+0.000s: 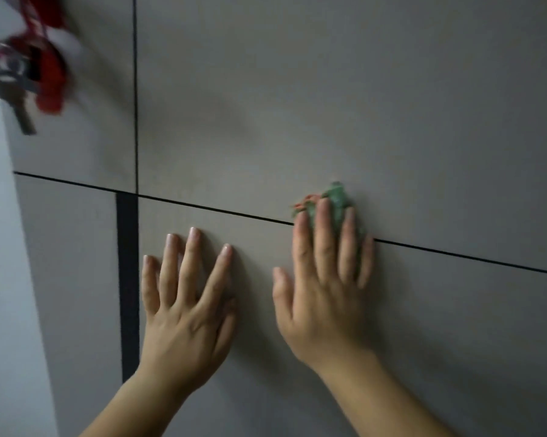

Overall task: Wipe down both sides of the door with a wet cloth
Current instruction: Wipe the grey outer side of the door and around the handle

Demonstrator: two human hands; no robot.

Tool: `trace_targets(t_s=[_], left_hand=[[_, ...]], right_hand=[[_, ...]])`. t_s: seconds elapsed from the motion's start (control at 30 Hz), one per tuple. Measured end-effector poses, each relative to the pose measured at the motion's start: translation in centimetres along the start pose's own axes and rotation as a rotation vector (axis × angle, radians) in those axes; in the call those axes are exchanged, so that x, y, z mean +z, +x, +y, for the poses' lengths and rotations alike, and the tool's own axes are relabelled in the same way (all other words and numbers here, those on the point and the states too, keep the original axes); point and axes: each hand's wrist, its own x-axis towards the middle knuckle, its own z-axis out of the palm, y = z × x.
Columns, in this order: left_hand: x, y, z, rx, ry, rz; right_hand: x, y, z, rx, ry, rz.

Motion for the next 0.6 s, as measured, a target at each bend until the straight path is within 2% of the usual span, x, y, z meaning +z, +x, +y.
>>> trace_targets(t_s=[0.07, 0.27, 0.37, 0.47, 0.53, 0.6], left_hand=[[-0.4, -0.3, -1.5, -0.075, -0.013, -0.002], [-0.6, -0.7, -3.5, -0.113, -0.064, 0.018], [-0.3, -2.0, -4.4, -0.207, -0.072, 0.024], [-0.2, -3.9, -5.6, -0.296, -0.07, 0.004], [-0.2, -4.9, -5.9, -0.321, -0.069, -0.013], [-0.1, -5.3, -5.9, -0.335, -0.078, -0.013]], right_hand=[[0.6, 0.2, -1.6, -0.111, -0.012, -0.031], [0.0, 5.8, -4.2, -0.134, -0.043, -0.009], [0.9, 6.6, -7.9, -0.434, -0.09, -0.117], [1.2, 5.0, -7.7, -0.683, -0.201, -0.208], [0.8, 6.9, -7.4, -0.717, -0.228, -0.175], [0.5, 10.6, -8.2, -0.654, -0.212, -0.112]])
